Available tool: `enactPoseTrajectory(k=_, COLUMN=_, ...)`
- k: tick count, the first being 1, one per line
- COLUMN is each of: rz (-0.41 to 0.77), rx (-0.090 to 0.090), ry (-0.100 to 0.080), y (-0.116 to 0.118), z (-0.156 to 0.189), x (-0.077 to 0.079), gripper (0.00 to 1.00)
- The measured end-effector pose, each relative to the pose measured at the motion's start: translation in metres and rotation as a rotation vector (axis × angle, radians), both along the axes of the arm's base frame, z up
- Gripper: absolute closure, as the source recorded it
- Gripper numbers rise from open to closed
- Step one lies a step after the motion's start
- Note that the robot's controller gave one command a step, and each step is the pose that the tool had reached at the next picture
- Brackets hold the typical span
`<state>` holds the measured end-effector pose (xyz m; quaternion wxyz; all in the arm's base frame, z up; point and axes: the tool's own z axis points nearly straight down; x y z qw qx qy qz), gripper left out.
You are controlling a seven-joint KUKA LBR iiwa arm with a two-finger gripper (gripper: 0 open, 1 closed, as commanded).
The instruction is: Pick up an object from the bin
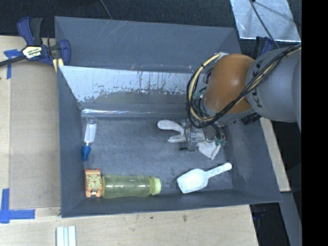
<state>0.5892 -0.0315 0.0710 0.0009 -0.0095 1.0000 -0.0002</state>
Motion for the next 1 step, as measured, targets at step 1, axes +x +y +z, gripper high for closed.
enactPoseTrajectory(k=1, rz=0.058, rx=0.000, ry=-0.001, y=-0.0236, z=0.1189, x=0.0095, gripper=1.00)
